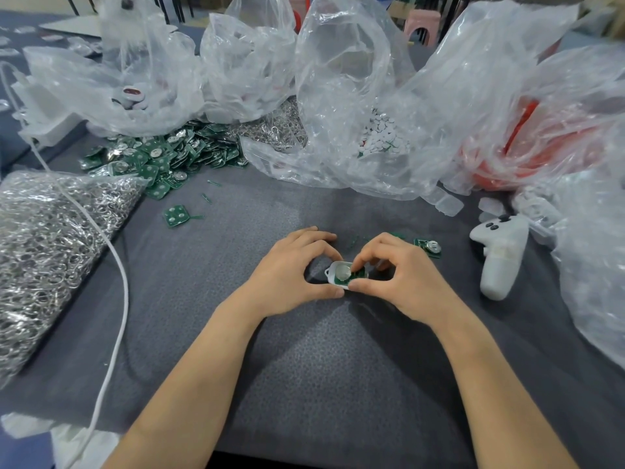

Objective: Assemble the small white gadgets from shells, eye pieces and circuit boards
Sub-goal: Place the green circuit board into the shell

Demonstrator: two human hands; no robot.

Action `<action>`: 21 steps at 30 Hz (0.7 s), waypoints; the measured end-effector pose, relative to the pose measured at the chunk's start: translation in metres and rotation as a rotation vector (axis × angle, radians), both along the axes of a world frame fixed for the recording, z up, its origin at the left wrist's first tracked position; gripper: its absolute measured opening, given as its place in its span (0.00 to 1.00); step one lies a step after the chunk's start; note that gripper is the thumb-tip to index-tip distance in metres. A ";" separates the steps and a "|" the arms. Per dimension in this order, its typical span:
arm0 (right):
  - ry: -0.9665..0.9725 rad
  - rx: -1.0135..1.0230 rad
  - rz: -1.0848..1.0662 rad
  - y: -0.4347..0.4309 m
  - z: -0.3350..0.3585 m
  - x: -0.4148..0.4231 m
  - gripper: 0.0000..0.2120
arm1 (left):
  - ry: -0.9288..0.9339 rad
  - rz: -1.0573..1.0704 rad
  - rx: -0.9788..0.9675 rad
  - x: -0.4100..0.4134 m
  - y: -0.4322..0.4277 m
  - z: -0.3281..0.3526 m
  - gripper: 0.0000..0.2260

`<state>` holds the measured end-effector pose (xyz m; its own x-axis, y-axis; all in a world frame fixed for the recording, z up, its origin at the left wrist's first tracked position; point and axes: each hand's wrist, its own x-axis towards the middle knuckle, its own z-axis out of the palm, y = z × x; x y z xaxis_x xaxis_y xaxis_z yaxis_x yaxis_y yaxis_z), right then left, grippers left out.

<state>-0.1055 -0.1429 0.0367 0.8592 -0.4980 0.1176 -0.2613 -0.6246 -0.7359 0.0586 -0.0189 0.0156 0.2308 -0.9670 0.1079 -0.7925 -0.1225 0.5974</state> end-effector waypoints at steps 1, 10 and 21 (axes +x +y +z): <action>0.001 0.003 -0.003 0.000 0.000 0.000 0.08 | -0.003 0.001 0.000 0.000 0.000 0.000 0.18; -0.007 -0.021 -0.055 0.001 -0.004 0.002 0.06 | -0.012 0.000 -0.014 0.000 -0.001 -0.001 0.18; -0.025 -0.050 -0.049 0.003 -0.008 0.006 0.08 | -0.020 0.007 -0.024 0.001 -0.001 -0.002 0.18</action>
